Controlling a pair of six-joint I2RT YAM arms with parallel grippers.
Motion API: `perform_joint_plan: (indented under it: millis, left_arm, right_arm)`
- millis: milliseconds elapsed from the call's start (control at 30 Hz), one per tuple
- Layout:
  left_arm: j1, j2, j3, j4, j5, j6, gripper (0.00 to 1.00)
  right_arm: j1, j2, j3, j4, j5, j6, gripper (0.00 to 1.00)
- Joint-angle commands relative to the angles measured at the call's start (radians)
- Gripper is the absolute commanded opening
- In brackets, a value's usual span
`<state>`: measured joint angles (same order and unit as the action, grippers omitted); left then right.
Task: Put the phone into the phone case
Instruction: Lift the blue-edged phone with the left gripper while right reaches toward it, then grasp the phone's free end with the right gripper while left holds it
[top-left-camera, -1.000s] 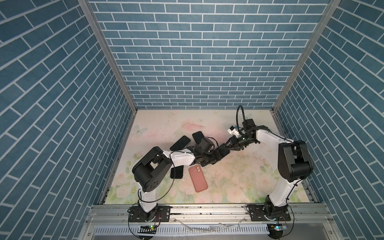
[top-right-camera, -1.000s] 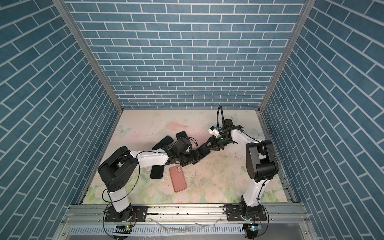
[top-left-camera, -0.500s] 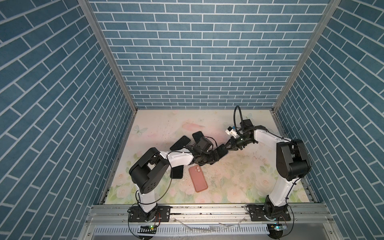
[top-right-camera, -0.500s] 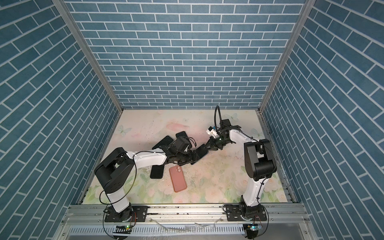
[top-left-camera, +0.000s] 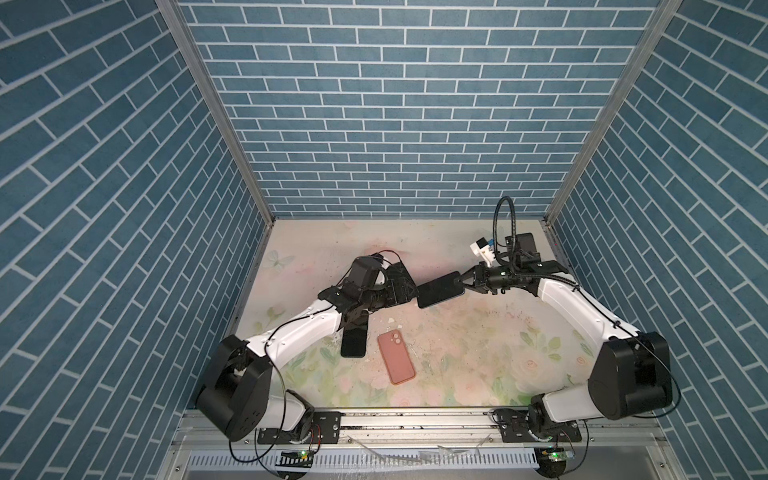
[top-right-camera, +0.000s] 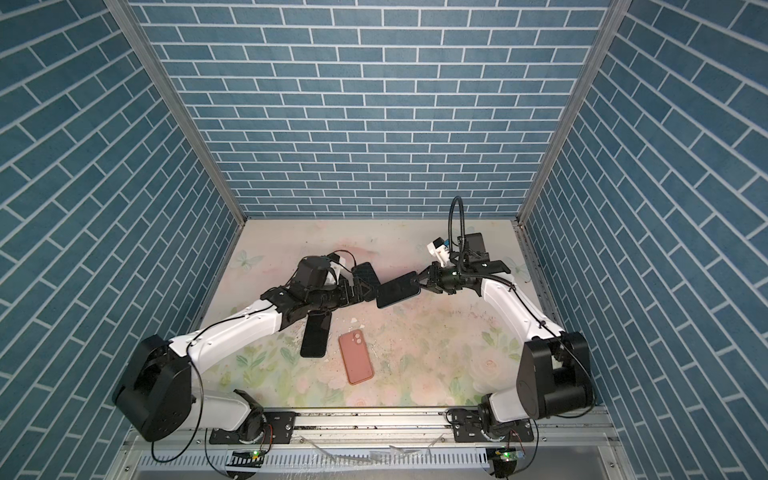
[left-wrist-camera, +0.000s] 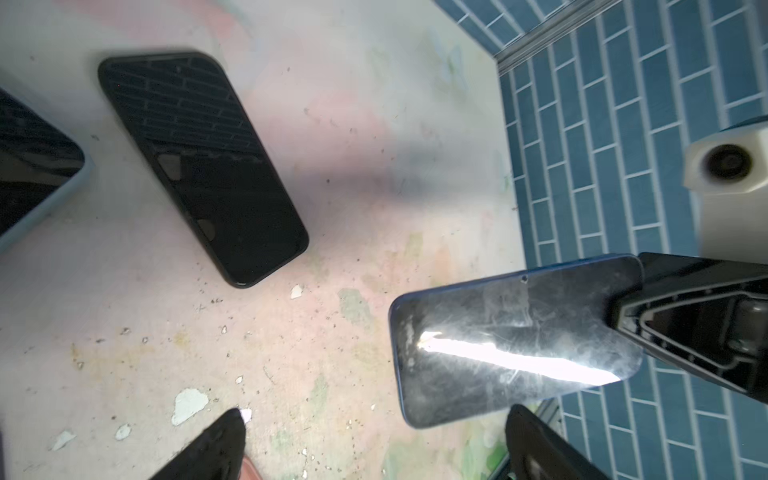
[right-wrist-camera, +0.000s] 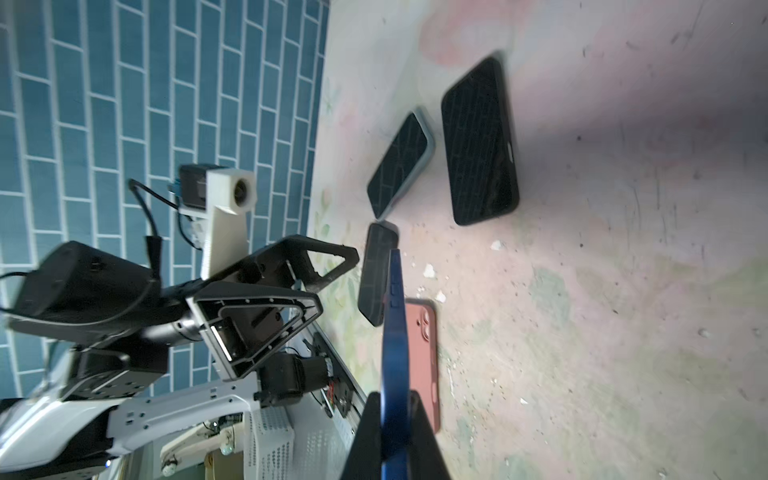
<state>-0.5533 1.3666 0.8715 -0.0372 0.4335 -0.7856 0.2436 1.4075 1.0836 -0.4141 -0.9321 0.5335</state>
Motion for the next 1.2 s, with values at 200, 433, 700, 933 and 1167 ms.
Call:
perform_joint_plan:
  millis: [200, 433, 700, 933, 1167]
  left_arm:
    - [0.035, 0.026, -0.046, 0.493, 0.354, -0.183, 0.91]
    - [0.033, 0.108, -0.031, 0.708, 0.431, -0.301, 0.79]
    - [0.033, 0.115, -0.052, 0.914, 0.447, -0.422, 0.54]
    - [0.033, 0.140, -0.066, 1.089, 0.464, -0.549, 0.36]
    - [0.034, 0.136, -0.067, 1.092, 0.483, -0.571, 0.14]
  right_arm:
    - [-0.020, -0.086, -0.112, 0.529, -0.191, 0.477, 0.00]
    - [-0.015, -0.140, -0.138, 0.529, -0.209, 0.506, 0.00]
    - [-0.009, -0.143, -0.191, 0.715, -0.237, 0.628, 0.00]
    - [-0.008, -0.136, -0.223, 0.894, -0.246, 0.719, 0.00]
    - [-0.008, -0.111, -0.228, 0.960, -0.258, 0.729, 0.00]
